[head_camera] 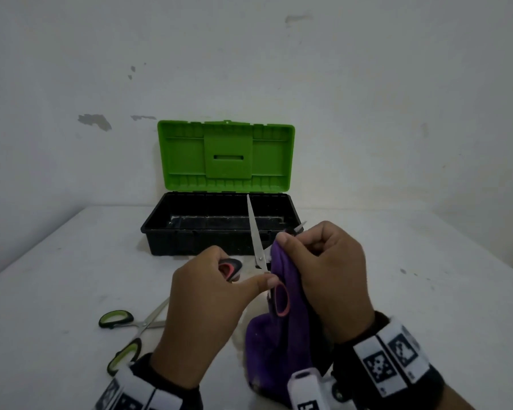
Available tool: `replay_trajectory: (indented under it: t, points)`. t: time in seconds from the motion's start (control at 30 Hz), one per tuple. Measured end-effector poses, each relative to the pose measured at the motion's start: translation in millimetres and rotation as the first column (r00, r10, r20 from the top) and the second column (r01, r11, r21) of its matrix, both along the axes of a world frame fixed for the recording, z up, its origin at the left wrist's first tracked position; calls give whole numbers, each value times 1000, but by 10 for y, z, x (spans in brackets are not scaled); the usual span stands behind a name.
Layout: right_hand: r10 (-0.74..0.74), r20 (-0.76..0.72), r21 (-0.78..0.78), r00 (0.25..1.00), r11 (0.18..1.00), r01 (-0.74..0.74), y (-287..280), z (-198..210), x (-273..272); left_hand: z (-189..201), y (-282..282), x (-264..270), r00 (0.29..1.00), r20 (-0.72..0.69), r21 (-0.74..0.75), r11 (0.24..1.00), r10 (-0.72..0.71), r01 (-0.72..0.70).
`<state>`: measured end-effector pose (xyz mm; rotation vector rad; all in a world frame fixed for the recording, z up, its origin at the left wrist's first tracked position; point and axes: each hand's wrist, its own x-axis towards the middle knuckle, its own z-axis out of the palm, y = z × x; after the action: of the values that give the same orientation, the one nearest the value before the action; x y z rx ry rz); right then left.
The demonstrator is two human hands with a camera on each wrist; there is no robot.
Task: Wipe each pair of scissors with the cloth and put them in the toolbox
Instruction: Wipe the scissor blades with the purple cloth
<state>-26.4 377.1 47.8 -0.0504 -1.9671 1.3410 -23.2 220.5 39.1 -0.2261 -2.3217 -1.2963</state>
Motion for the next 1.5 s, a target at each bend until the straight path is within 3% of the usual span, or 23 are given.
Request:
replay_trajectory:
  t: [0.27,0.47,0.57,0.63,0.73,0.8,0.93,1.13,1.2,1.33,1.4,1.5]
  points:
    - [-89,12,-148,996,985,90,136,32,-142,18,-69,64,1000,-26,-71,997,2,-4]
    - [-94,30,-157,995,983,97,262,80,-190,81,-68,51,995,98,-86,996,19,-11]
    - [-87,45,-196,995,976,94,388,85,-184,67,-135,12,988,153,-35,999,-13,19]
    - [-69,58,-177,996,981,78,438,77,-140,45,-199,-29,971,219,88,993,-96,78]
    - [-16,74,-169,997,985,28,473,52,-52,68,-275,-69,862,372,433,886,-344,166]
    - [4,87,-161,996,987,10,508,30,-11,82,-328,-87,806,383,584,794,-452,168]
    - [2,82,-110,997,994,8,587,65,23,73,-416,-108,828,317,674,725,-462,146]
    - [-21,16,14,1000,1000,21,654,259,-9,44,-361,-93,846,310,818,575,-434,-4]
    - [-22,11,81,1000,997,21,655,326,-27,48,-297,-73,850,305,862,504,-430,-54]
    - [13,-32,248,999,969,-5,601,499,-64,98,-179,-26,787,288,936,335,-546,-111]
    - [61,-24,321,998,946,-51,569,582,-85,105,-140,2,800,283,938,326,-529,-116]
    - [192,26,376,981,907,-187,505,640,-93,121,-109,32,853,289,908,408,-436,-99]
